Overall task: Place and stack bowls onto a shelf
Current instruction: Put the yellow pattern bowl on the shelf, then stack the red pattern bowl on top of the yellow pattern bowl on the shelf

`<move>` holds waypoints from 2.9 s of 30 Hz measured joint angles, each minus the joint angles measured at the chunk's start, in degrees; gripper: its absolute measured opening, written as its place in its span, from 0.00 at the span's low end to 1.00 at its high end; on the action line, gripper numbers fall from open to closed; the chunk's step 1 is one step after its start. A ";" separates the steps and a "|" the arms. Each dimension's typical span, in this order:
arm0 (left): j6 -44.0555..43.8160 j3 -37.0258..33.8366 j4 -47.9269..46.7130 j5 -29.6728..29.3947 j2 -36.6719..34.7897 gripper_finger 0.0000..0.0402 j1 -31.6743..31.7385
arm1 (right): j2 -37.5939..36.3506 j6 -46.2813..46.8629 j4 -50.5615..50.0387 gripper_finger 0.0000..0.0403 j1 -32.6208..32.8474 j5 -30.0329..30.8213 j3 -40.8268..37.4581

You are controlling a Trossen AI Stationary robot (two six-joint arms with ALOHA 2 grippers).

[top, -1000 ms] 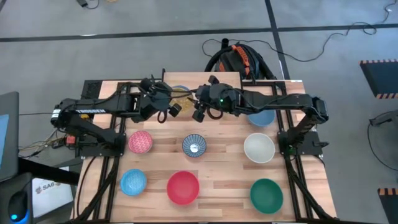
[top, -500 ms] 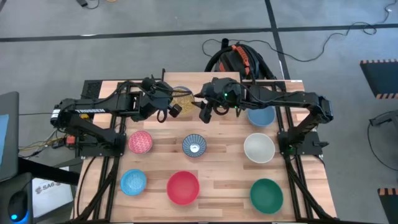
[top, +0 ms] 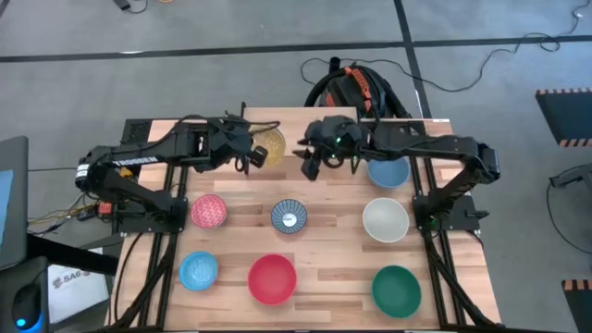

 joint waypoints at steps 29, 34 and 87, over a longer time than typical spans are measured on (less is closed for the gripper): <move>10.95 9.26 -4.95 27.24 17.71 0.02 27.44 | -12.43 29.11 -20.80 0.41 4.91 3.58 -2.02; 10.10 14.29 -8.14 30.20 21.03 0.03 29.28 | -12.43 30.77 -20.64 0.41 6.36 3.87 -2.04; -39.85 -9.97 -22.74 8.56 -15.07 0.32 -16.20 | -12.37 20.78 -6.99 0.41 11.32 -8.24 -13.43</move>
